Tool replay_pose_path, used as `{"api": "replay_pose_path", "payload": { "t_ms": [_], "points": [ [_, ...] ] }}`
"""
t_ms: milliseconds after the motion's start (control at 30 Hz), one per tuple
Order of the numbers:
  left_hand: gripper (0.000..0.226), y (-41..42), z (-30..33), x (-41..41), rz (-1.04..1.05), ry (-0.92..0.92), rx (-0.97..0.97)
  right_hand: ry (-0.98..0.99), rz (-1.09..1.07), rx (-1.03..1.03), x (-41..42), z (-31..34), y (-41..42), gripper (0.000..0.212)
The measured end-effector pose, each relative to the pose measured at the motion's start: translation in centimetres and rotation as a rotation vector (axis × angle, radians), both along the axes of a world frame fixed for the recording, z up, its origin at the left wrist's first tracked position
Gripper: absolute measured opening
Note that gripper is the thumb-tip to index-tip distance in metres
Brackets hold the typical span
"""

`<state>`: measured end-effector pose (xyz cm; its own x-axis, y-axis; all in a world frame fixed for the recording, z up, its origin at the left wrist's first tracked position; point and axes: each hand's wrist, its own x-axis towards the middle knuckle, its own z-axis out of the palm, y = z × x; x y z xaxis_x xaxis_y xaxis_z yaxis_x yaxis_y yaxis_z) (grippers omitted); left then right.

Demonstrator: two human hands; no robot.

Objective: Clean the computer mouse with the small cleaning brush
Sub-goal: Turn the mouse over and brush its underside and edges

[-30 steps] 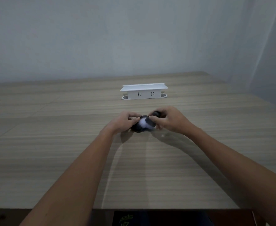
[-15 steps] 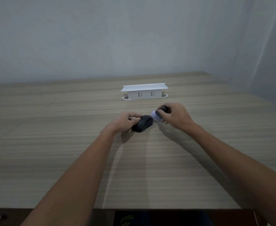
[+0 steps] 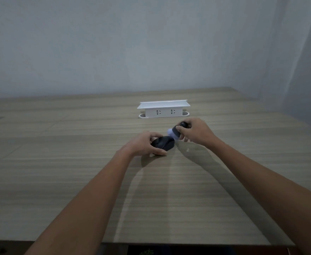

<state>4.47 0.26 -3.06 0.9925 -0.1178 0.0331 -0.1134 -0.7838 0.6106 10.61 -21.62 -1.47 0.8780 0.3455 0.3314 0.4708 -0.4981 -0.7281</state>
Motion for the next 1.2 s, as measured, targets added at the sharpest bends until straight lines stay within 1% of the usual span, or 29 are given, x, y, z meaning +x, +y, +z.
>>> {"api": "replay_pose_path", "payload": {
  "t_ms": [67, 133, 200, 233, 300, 367, 467, 533, 633, 733, 800, 900, 1033, 1100, 1200],
  "points": [
    [0.077, -0.1, -0.1, 0.1, 0.005, 0.011, -0.014, -0.044, -0.026, 0.053, -0.3, 0.5, -0.1, 0.016],
    [0.073, -0.1, -0.1, 0.2, 0.007, 0.018, -0.027, -0.043, 0.028, 0.074, -0.8, 0.9, 0.0, 0.016],
    [0.065, -0.1, -0.2, 0.2, 0.018, 0.017, -0.039, -0.035, 0.099, -0.017, -1.3, 0.8, 0.1, 0.018],
    [0.060, -0.1, -0.3, 0.1, 0.023, 0.011, -0.051, -0.051, 0.087, -0.067, -1.2, 0.6, 0.0, 0.018],
    [0.057, 0.0, -0.4, 0.0, 0.037, 0.012, -0.069, -0.128, -0.009, -0.126, -0.5, 0.3, -0.3, 0.015],
    [0.057, 0.1, -0.4, 0.0, 0.038, 0.021, -0.068, -0.173, -0.074, -0.139, 0.0, 0.3, -0.5, 0.014],
    [0.054, 0.2, 0.1, 0.0, 0.010, 0.046, -0.038, -0.096, -0.002, -0.056, -0.5, 0.8, -0.3, 0.017],
    [0.055, 0.2, 0.5, 0.0, -0.020, 0.088, -0.019, -0.051, 0.027, -0.079, -0.6, 0.7, -0.3, 0.017],
    [0.061, 0.3, 1.3, 0.2, -0.060, 0.143, 0.041, -0.035, -0.026, -0.172, 0.1, 0.4, -0.7, 0.019],
    [0.064, 0.2, 2.2, 0.3, -0.092, 0.199, 0.098, -0.006, -0.029, -0.134, 0.2, 0.6, -0.8, 0.020],
    [0.068, 0.2, 2.5, 0.3, -0.100, 0.208, 0.092, 0.037, 0.007, -0.102, -0.1, 0.7, -0.6, 0.020],
    [0.072, 0.5, 2.6, 0.5, -0.077, 0.235, 0.039, 0.098, 0.038, -0.153, -0.4, 0.6, -0.5, 0.023],
    [0.073, 1.2, 2.2, 0.4, -0.006, 0.157, 0.012, 0.165, 0.067, -0.122, -1.1, 0.8, -0.6, 0.026],
    [0.069, 1.4, 1.9, 0.1, 0.041, 0.101, -0.003, 0.189, 0.097, -0.116, -1.6, 1.0, -0.6, 0.026],
    [0.059, 1.2, 1.7, -0.2, 0.103, 0.038, 0.029, 0.238, 0.152, -0.128, -2.2, 1.2, -0.4, 0.026]
  ]
}}
